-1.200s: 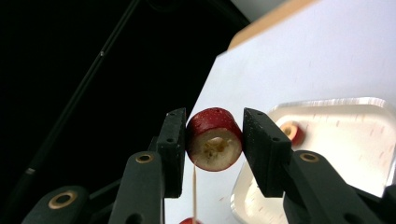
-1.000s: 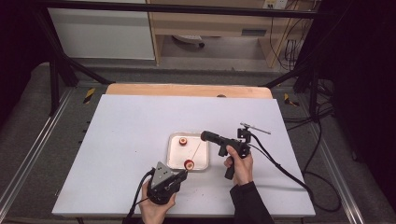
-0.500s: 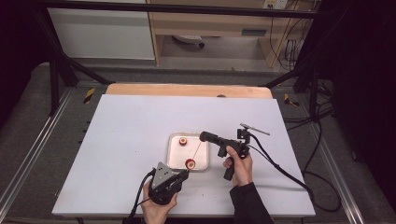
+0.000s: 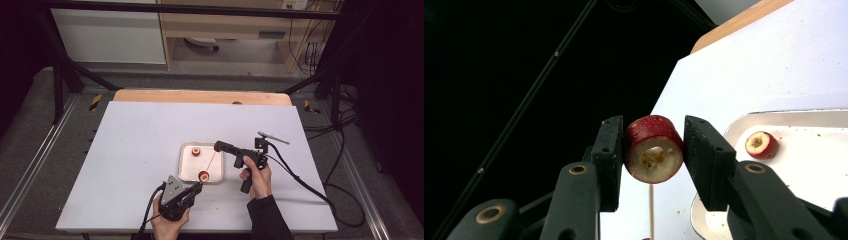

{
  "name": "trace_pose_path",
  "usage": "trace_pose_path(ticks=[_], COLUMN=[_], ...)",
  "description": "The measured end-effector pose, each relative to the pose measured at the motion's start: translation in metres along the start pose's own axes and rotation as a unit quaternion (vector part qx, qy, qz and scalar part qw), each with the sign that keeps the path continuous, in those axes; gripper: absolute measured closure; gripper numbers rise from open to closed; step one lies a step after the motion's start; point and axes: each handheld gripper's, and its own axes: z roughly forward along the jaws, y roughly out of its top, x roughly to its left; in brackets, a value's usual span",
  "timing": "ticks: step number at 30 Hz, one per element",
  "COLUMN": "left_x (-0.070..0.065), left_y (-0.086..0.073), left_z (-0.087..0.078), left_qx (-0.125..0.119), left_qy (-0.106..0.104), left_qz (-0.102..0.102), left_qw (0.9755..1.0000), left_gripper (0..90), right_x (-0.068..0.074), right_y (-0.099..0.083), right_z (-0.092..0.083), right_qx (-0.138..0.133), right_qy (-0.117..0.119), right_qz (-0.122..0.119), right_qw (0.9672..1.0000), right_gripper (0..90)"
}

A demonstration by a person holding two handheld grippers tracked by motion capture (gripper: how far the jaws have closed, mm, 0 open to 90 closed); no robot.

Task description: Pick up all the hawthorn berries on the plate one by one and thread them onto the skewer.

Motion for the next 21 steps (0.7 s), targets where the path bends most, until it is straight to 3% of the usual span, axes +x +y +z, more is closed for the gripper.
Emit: trace_pose_path(ticks=[3,7,17,21], left_x=[0.0,0.0007,-0.0005,-0.0013], left_y=[0.0005,0.0007,0.0015,0.0012], left_z=[-0.0013,-0.0006,0.0028,0.0029], left_qx=[0.001,0.009,0.022,0.024], left_qy=[-0.003,-0.004,-0.009,-0.01], left_qz=[-0.002,-0.004,-0.005,-0.006], left_qw=[1.0,0.9999,0.9997,0.9996], left_gripper=[88.7,88.7,88.7,88.7], right_x=[-0.0004,-0.0006,0.0023,0.0031], right_y=[-0.0003,-0.0004,-0.0016,-0.0017], right_z=[-0.0001,-0.0017,-0.0022,-0.0015], right_qx=[0.001,0.003,0.017,0.015], right_qy=[-0.001,-0.01,-0.046,-0.052], right_qz=[-0.011,-0.048,-0.123,-0.127], right_qw=[0.9999,0.9988,0.9912,0.9905], right_gripper=[61.4,61.4,61.4,61.3])
